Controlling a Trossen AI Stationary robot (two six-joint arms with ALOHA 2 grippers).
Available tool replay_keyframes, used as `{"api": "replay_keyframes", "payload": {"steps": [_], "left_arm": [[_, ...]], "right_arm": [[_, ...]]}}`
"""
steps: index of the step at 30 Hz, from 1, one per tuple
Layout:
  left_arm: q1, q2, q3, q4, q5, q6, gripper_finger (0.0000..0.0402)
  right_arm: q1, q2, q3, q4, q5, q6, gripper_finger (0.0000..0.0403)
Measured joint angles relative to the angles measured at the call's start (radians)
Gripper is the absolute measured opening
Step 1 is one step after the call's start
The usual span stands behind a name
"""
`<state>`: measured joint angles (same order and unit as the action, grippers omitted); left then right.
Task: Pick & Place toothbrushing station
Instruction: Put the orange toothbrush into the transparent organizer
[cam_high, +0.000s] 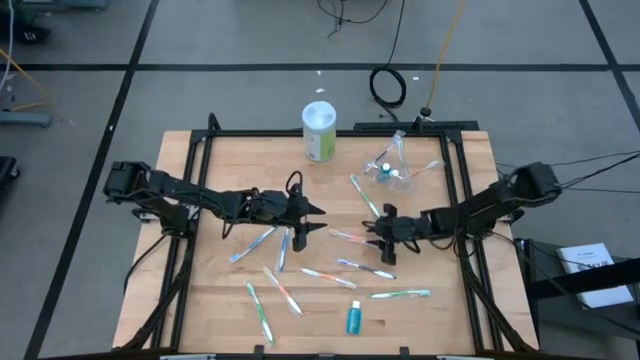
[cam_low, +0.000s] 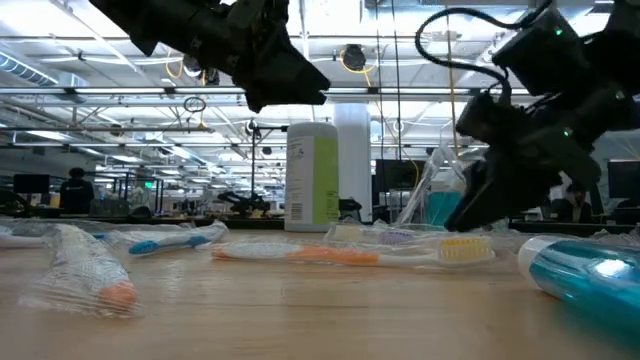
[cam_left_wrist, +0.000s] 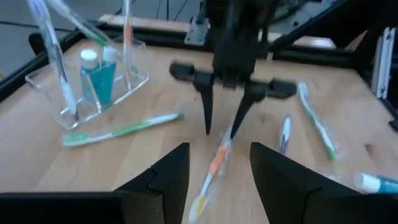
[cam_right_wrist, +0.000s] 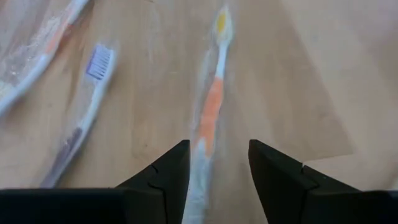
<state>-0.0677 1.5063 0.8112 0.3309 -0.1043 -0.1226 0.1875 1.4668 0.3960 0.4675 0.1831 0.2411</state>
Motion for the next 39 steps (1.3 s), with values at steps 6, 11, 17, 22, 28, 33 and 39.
{"api": "replay_keyframes", "payload": {"steps": [6,11,17,22,28,33,39], "left_arm": [[0.0,0.0,0.0,0.014,0.0,-0.017,0.0175],[0.0,0.0,0.0,0.013,0.0,-0.018,0.0175],[0.001,0.0,0.0,0.013,0.001,-0.019,0.0175],[0.001,0.0,0.0,0.011,0.002,-0.048,0.0175],[0.001,0.0,0.0,0.013,0.003,-0.035,0.0175],[-0.002,-0.001,-0.001,0.185,0.113,-0.027,0.0175],[-0.027,-0.014,-0.001,0.318,0.204,0.174,0.0175]], "right_arm": [[0.011,0.085,0.002,0.05,0.007,0.046,0.0157],[0.012,0.101,0.003,0.029,0.014,0.026,0.0135],[0.01,0.103,0.002,0.064,0.011,0.027,0.0051],[0.012,0.107,-0.001,0.15,-0.023,0.027,0.0015],[0.011,0.084,-0.001,0.325,-0.052,-0.064,0.0026],[0.014,0.077,0.0,0.458,-0.245,-0.104,0.0015],[0.034,0.076,-0.001,0.571,-0.272,-0.172,0.0018]]}}
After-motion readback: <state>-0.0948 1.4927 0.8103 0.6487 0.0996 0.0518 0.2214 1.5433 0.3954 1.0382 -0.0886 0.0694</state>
